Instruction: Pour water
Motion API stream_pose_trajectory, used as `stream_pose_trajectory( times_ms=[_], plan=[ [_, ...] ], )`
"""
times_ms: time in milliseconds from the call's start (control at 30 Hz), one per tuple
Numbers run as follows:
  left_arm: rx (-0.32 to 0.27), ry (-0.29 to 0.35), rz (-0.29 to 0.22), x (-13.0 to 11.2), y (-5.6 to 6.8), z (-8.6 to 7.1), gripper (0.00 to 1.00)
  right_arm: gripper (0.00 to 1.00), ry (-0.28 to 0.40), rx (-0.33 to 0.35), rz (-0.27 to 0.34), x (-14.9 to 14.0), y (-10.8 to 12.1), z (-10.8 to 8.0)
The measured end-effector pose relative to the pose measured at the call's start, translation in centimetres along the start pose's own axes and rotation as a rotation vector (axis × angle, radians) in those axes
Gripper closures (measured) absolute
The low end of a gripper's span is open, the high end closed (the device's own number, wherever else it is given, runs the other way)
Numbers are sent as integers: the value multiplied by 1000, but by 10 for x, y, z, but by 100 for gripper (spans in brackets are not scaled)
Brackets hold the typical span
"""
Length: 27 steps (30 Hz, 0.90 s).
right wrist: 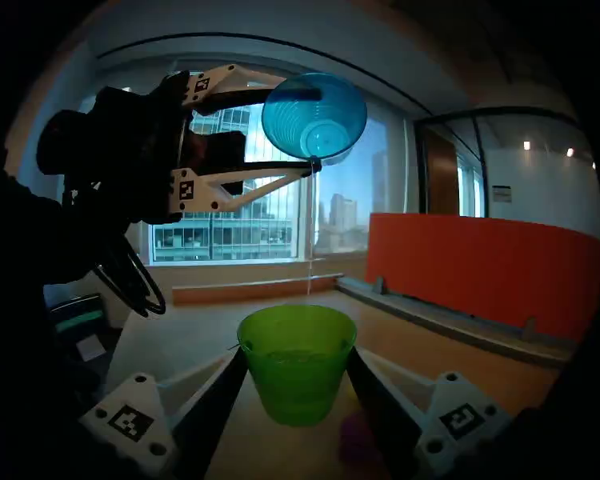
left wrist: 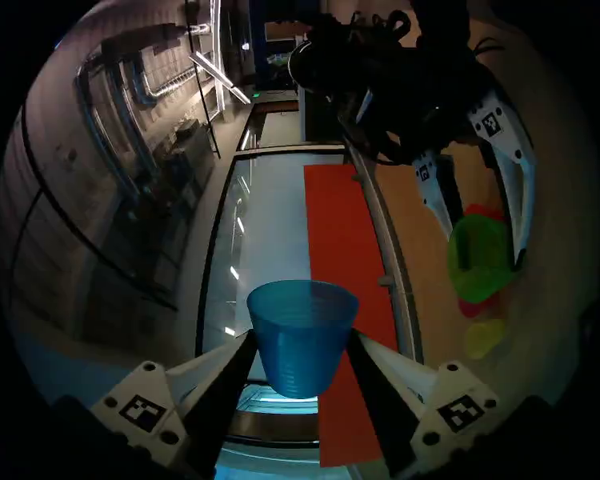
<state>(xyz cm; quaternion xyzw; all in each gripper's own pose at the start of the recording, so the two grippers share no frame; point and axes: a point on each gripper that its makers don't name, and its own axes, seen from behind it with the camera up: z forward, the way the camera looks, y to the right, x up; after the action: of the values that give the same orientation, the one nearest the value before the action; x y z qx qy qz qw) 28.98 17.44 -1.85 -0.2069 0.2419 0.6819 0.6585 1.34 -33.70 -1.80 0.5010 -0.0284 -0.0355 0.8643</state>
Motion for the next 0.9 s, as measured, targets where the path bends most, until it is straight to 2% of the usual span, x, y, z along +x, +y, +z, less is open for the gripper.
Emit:
stream_pose_trajectory(
  times_ms=[200,467,667,900],
  plan=[
    [5,-1,38,2,3,-1,20,13,3,-2,1,0,1,0],
    [5,3,17,2,2,0,20,13,4,-4,2,1,2,0],
    [-2,-3,-58,-1,5,2,20,13,7,-6,3,1,2,-2],
    [-23,5,-207,-4,15,6,20,13,7,-12,5,0,4,-3]
  ],
)
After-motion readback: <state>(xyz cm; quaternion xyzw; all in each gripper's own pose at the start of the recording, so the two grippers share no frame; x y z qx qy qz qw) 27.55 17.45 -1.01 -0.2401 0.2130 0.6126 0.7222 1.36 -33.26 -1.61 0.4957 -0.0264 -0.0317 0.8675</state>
